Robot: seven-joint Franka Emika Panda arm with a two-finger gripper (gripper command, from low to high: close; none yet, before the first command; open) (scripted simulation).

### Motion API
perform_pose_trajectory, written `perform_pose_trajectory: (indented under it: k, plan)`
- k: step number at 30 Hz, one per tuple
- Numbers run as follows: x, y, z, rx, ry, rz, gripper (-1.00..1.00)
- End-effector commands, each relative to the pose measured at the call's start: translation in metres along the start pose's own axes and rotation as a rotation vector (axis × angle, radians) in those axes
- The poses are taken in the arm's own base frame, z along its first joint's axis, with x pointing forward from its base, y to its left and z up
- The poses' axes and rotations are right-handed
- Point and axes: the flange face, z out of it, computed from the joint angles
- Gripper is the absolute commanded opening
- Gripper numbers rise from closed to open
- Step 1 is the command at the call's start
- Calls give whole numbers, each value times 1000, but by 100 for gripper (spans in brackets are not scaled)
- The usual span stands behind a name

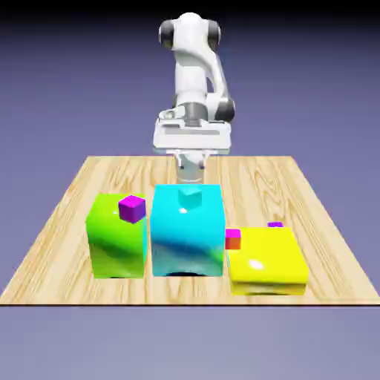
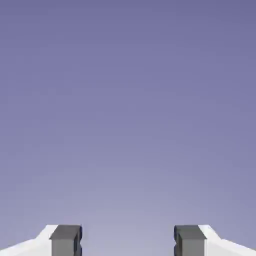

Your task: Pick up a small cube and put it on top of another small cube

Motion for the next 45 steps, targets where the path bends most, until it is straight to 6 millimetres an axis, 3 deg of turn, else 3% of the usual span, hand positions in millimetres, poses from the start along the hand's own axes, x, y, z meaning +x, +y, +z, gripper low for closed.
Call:
perform_pose_trajectory:
  k: [1,5,10,16,22,31,40,41,43,45]
  plan:
    - [-5,-11,9,-14,-47,-28,0]
    - [-42,-48,50,-83,-243,-163,0]
    - [-104,-88,94,-187,-464,-356,0]
    - [-196,-122,133,-339,-686,-616,0]
    - [-298,-139,156,-524,-852,-895,0]
    - [-452,-128,161,-866,-967,-1324,0]
    - [-589,-82,139,-1279,-879,-1708,0]
    - [-601,-75,135,-1328,-854,-1743,0]
    - [-601,-52,139,-1420,-787,-1797,0]
    - [-601,-51,139,-1422,-785,-1798,0]
